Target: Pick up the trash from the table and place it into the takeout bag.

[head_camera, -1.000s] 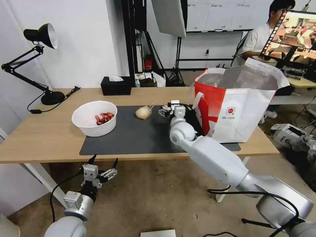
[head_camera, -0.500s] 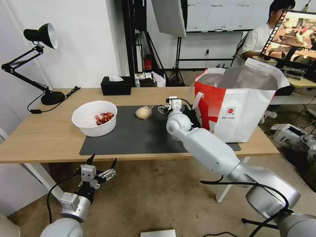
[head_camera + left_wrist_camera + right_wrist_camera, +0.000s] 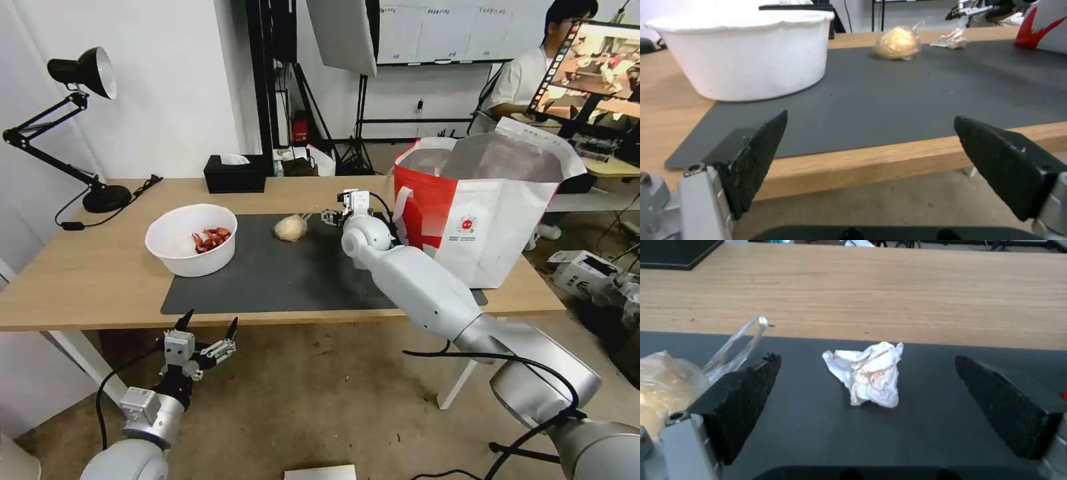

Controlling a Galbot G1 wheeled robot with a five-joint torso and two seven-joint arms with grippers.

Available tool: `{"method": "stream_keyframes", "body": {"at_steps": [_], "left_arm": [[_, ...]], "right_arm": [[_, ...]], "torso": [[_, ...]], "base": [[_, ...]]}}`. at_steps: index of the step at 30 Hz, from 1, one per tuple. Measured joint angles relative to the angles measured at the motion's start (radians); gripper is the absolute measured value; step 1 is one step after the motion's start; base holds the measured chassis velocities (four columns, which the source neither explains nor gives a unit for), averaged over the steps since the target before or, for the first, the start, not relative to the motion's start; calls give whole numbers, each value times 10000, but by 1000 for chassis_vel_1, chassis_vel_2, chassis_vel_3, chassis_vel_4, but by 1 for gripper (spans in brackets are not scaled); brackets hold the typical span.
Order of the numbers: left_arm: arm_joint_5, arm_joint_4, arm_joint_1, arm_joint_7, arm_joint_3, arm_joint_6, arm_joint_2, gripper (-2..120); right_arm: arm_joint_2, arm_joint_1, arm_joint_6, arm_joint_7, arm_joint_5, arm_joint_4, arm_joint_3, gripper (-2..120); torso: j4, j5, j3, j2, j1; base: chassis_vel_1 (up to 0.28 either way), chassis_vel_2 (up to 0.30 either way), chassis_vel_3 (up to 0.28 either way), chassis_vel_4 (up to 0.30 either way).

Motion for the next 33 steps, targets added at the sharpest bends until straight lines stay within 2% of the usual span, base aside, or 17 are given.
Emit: {"method": "stream_keyframes", "body": {"at_steps": [10, 22, 33], "left_arm": [[-14, 37, 2, 8, -46, 0, -6, 100], [-49, 37, -24, 17, -37, -1, 8, 100], [-129, -10, -18, 31, -28, 41, 12, 100]], "right_arm": [[233, 312, -130, -714, -228, -777, 80, 100], [605, 543, -223, -976, -366, -1588, 209, 100], [748, 586, -244, -1650, -678, -2312, 418, 100]], "torso": [[-1, 0, 0, 0, 0], [0, 0, -1, 0, 0], [-1, 0, 0, 0, -1]], "base": [[0, 0, 0, 0], [0, 0, 0, 0], [0, 0, 0, 0]]}}
